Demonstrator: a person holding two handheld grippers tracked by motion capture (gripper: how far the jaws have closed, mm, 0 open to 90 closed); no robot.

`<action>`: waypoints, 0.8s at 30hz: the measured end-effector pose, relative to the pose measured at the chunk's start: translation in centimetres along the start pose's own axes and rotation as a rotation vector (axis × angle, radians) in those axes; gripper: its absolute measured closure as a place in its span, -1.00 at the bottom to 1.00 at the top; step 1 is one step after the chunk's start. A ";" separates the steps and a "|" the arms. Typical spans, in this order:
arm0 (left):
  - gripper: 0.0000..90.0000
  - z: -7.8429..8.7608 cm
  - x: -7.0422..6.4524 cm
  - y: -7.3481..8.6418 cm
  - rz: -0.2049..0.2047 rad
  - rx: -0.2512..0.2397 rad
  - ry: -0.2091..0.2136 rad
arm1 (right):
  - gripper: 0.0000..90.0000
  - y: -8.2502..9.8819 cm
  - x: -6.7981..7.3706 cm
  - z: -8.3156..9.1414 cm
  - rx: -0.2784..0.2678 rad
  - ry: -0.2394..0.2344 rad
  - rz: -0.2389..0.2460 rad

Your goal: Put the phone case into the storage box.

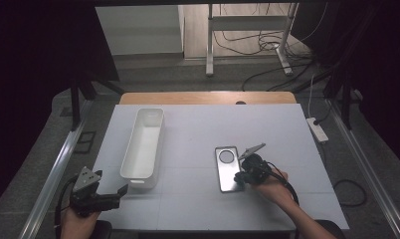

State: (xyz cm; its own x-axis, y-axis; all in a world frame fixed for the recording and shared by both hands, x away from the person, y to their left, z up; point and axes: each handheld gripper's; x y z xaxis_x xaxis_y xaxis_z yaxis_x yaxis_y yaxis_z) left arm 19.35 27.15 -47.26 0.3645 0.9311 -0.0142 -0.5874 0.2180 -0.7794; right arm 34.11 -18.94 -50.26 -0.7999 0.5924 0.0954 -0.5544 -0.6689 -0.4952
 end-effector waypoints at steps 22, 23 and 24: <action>-0.96 0.0 -0.1 0.0 -0.011 0.003 0.002 | 0.90 0.4 -2.4 1.1 -0.041 0.038 -0.069; -0.96 0.0 -0.1 0.0 -0.012 0.004 0.001 | 0.86 0.3 -2.3 1.2 -0.048 0.036 -0.068; -0.96 -0.1 -0.1 0.0 -0.012 0.005 0.001 | 0.81 0.2 -2.3 1.5 -0.059 0.033 -0.073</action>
Point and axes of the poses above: each handheld gripper's, and its own axes: z roughly backward along the jaws, y roughly out of its underside, x roughly to its left, and after that the axes turned 2 degrees about -y, right-handed
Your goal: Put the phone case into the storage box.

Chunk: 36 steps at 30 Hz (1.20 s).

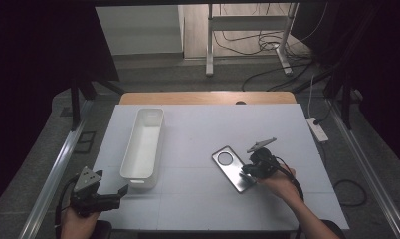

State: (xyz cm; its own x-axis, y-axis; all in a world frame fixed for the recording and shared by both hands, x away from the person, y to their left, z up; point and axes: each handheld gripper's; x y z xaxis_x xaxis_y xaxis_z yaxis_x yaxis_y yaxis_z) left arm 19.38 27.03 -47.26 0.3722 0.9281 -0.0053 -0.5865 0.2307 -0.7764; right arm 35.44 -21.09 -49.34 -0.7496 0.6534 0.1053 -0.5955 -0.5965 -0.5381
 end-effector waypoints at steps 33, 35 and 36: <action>-0.96 -0.1 0.0 0.0 -0.003 0.007 0.011 | -0.69 -0.3 -1.5 0.8 -0.019 0.066 -0.048; -0.96 -0.1 0.0 -0.1 -0.004 0.007 0.010 | -0.54 -0.3 -1.5 0.6 -0.007 0.070 -0.036; -0.96 -0.1 0.0 -0.1 -0.005 0.008 0.010 | -0.49 -0.3 -1.5 0.6 -0.003 0.073 -0.034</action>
Point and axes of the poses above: each handheld gripper's, and its own axes: z roughly backward along the jaws, y roughly out of its underside, x roughly to its left, and after that the axes turned 2 degrees about -y, right-handed
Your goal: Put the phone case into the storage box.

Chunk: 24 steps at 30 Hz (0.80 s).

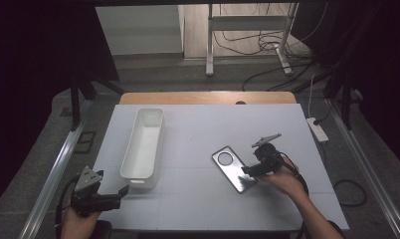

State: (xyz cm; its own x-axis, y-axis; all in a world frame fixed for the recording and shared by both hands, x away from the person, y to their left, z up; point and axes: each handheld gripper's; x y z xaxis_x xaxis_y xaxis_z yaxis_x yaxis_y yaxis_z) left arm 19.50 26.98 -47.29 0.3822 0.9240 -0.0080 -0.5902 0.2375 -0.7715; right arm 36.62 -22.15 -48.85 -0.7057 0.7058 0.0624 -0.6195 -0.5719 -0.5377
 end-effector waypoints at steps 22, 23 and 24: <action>-0.96 -0.1 -0.1 -0.1 -0.008 0.006 -0.001 | 0.90 -0.2 -0.4 -1.7 0.091 -0.068 -0.012; -0.96 -0.1 -0.1 -0.1 -0.008 0.006 0.000 | 0.93 -0.3 -0.4 -1.7 0.094 -0.073 -0.020; -0.96 -0.1 -0.1 -0.1 -0.009 0.006 0.002 | 0.95 -0.3 -0.4 -1.7 0.095 -0.074 -0.023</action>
Point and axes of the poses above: each handheld gripper's, and its own axes: z roughly backward along the jaws, y roughly out of its underside, x roughly to its left, and after that the axes turned 2 degrees about -y, right-handed
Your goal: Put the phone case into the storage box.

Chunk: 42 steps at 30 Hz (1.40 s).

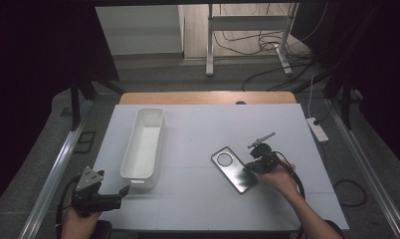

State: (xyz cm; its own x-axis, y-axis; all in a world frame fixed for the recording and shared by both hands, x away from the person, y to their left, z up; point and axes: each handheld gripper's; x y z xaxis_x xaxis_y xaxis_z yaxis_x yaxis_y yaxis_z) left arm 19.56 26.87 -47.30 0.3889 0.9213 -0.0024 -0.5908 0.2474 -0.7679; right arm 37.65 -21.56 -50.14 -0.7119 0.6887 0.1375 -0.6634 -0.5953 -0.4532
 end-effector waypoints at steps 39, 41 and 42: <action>-1.00 -1.0 -2.3 -2.4 -0.034 -0.047 0.237 | 0.96 0.3 0.6 4.1 -0.226 0.009 0.020; -1.00 -1.2 -2.6 -2.8 -0.037 -0.049 0.251 | 0.96 0.3 0.7 4.3 -0.230 0.006 0.018; -1.00 -1.3 -2.7 -3.0 -0.038 -0.050 0.256 | 0.96 0.2 0.7 4.3 -0.234 0.005 0.020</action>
State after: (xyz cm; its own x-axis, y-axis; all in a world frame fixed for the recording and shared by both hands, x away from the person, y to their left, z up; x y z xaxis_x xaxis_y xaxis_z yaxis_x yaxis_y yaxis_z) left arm 21.19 23.23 -45.81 0.5806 0.8037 -0.1301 -0.5391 0.2597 -0.8012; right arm 35.96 -23.00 -46.34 -0.7228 0.6802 0.1220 -0.5772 -0.4970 -0.6479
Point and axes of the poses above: each handheld gripper's, and its own axes: z roughly backward along the jaws, y roughly out of its underside, x roughly to its left, and after that the axes turned 2 degrees about -y, right-handed
